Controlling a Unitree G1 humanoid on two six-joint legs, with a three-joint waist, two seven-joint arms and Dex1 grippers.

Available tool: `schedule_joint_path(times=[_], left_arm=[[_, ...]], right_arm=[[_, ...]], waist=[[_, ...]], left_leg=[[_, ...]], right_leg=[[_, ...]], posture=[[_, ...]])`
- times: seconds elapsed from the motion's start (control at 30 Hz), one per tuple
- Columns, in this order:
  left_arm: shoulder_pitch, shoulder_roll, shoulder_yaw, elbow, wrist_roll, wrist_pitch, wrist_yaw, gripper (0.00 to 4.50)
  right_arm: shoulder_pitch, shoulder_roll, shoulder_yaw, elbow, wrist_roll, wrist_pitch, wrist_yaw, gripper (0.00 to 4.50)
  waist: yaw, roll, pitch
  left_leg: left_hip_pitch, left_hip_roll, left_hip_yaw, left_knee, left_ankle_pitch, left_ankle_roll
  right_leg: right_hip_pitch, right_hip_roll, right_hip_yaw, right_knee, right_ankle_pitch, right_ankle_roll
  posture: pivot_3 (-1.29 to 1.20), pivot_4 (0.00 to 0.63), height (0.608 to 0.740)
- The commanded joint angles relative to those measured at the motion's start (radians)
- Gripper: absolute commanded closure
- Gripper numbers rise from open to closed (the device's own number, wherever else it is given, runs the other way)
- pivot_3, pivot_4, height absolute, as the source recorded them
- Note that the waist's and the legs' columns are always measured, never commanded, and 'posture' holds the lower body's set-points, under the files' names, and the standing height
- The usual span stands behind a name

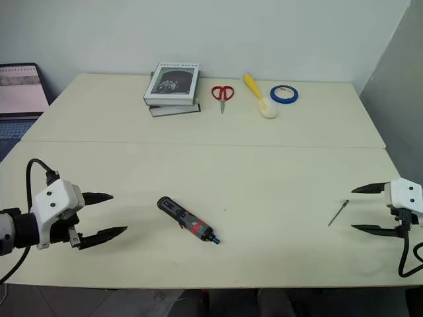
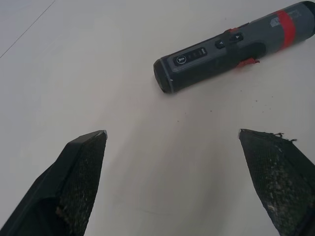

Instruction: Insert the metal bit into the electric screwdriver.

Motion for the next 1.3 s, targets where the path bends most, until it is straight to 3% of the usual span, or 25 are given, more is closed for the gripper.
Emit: schedule_joint_path(times=[0.03, 0.37, 0.57, 0.83, 1.13, 1.3], left_arm=[[-0.015, 0.012, 0.005, -0.01, -0.011, -0.003, -0.012, 0.04], [-0.079, 0.039, -0.003, -0.031, -0.06, 0.017, -0.055, 0.04], [-0.188, 0.098, -0.103, 0.002, -0.021, -0.01, -0.058, 0.04], [-0.412, 0.172, -0.383, -0.043, 0.033, -0.092, -0.162, 0.04], [-0.708, 0.018, -0.755, -0.026, 0.174, -0.236, -0.292, 0.04], [-0.784, -0.041, -0.861, 0.033, 0.264, -0.325, -0.347, 0.04]], right_arm=[[-0.006, -0.015, -0.016, -0.008, -0.001, -0.017, 0.008, 0.0], [0.007, -0.013, -0.018, -0.034, 0.003, -0.004, -0.003, 0.0], [0.047, -0.015, -0.042, -0.085, 0.017, 0.021, -0.017, 0.0], [0.086, -0.037, -0.085, -0.312, 0.085, 0.214, -0.052, 0.0], [0.115, -0.097, -0.092, -0.556, 0.137, 0.52, -0.101, 0.0], [0.151, -0.123, -0.131, -0.65, 0.16, 0.652, -0.113, 0.0]], waist=[[0.0, 0.0, 0.0], [0.0, 0.0, 0.0], [0.002, 0.0, 0.0], [0.005, 0.0, 0.0], [0.008, 0.0, 0.0], [0.01, 0.0, 0.0]], left_leg=[[0.0, 0.0, 0.0, 0.0, 0.0, 0.0], [0.0, 0.0, 0.0, 0.0, 0.0, 0.0], [0.0, 0.0, 0.0, 0.0, 0.0, 0.0], [0.0, 0.0, 0.0, 0.001, 0.0, 0.0], [-0.001, -0.001, -0.001, 0.001, 0.0, 0.0], [-0.002, -0.001, -0.001, 0.001, 0.0, 0.0]], right_leg=[[0.0, 0.0, 0.0, 0.0, 0.0, 0.0], [0.0, 0.0, 0.0, 0.0, 0.0, 0.0], [0.0, 0.0, 0.0, 0.0, 0.0, 0.0], [0.0, 0.0, 0.0, 0.001, 0.001, 0.001], [0.001, 0.0, 0.0, 0.0, 0.002, 0.004], [0.001, 0.0, 0.0, 0.0, 0.004, 0.007]], posture=[[0.0, 0.15, 0.74], [0.0, 0.15, 0.74], [0.0, 0.15, 0.74], [0.0, 0.15, 0.74], [0.0, 0.15, 0.74], [0.0, 0.15, 0.74]])
